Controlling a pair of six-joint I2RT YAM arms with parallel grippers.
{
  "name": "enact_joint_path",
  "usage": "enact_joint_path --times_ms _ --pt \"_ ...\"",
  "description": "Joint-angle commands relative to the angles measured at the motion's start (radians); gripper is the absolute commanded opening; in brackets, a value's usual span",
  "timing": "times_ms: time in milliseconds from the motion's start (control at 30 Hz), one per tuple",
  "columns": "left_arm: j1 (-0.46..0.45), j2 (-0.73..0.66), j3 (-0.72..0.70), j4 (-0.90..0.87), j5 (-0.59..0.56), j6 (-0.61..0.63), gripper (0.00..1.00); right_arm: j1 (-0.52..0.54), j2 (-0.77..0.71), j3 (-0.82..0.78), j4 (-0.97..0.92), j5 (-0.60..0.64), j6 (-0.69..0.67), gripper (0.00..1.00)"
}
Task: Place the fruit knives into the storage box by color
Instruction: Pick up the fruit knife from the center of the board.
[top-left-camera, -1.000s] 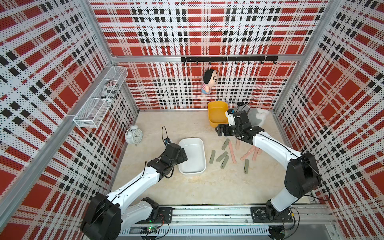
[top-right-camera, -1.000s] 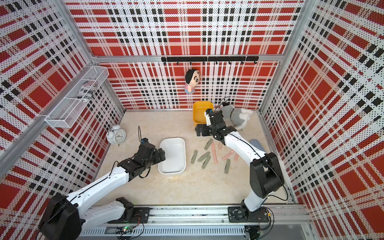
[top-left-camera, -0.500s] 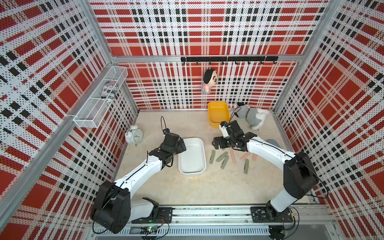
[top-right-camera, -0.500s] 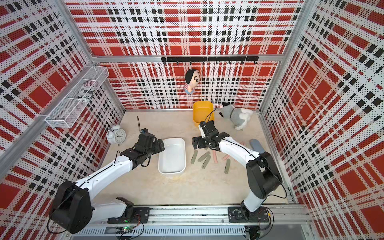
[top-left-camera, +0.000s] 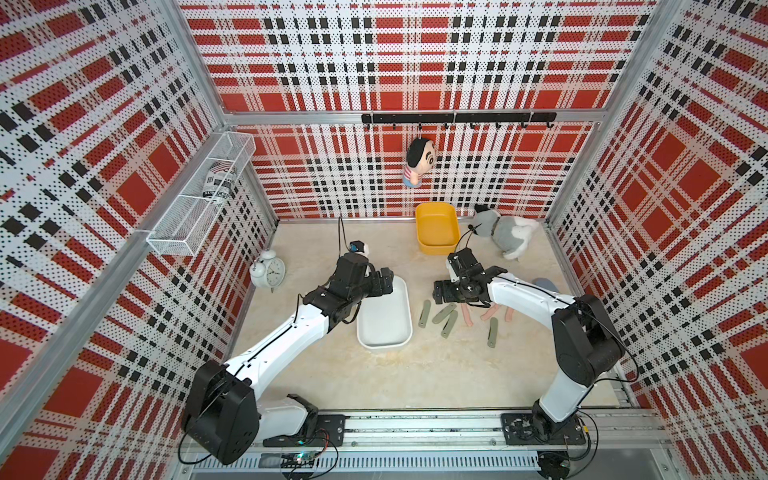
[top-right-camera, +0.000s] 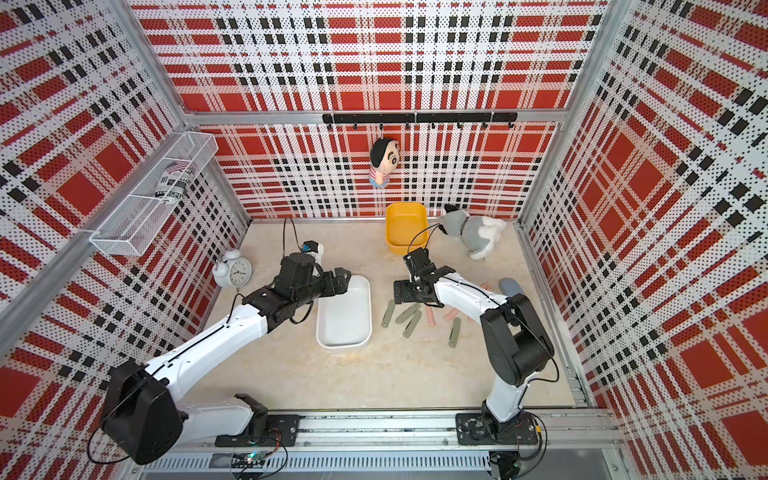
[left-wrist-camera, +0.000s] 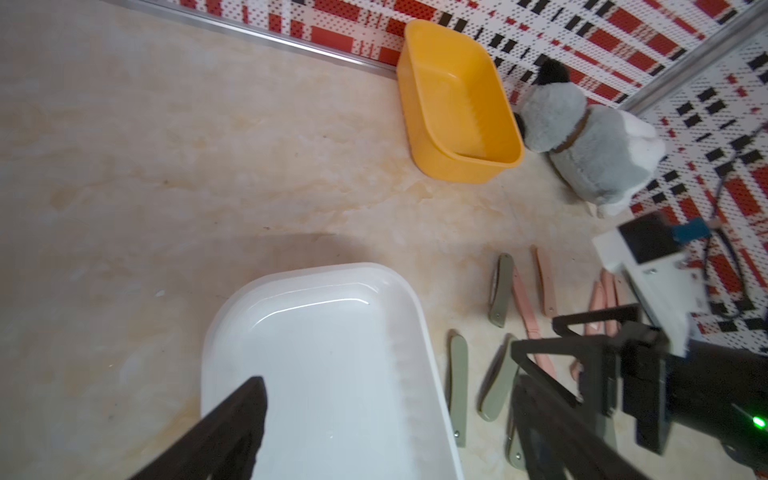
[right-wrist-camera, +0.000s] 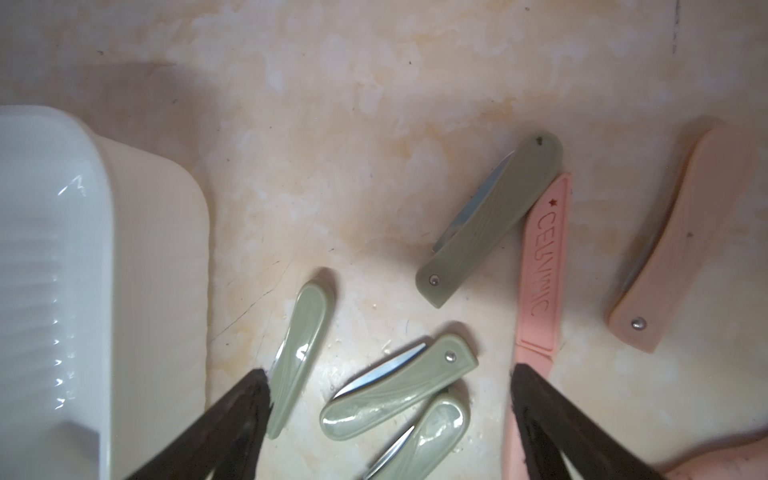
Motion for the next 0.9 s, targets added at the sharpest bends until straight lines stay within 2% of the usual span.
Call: enact_joint_path --times_ms 0,267,867 --pt "-0.033 0.004 0.008 0.030 0.055 0.031 0.94 -0.012 0.040 0.037 -0.021 0.002 0.022 0.93" --pt "-0.059 0.015 -0.019 0.078 0.080 0.030 0.95 -0.047 0.082 0.071 -0.015 -0.016 0.026 0.92" --pt "-0.059 0.012 -0.069 0.112 0.066 0.026 0.96 -0.051 0.183 0.119 0.008 -0.067 0.044 0.91"
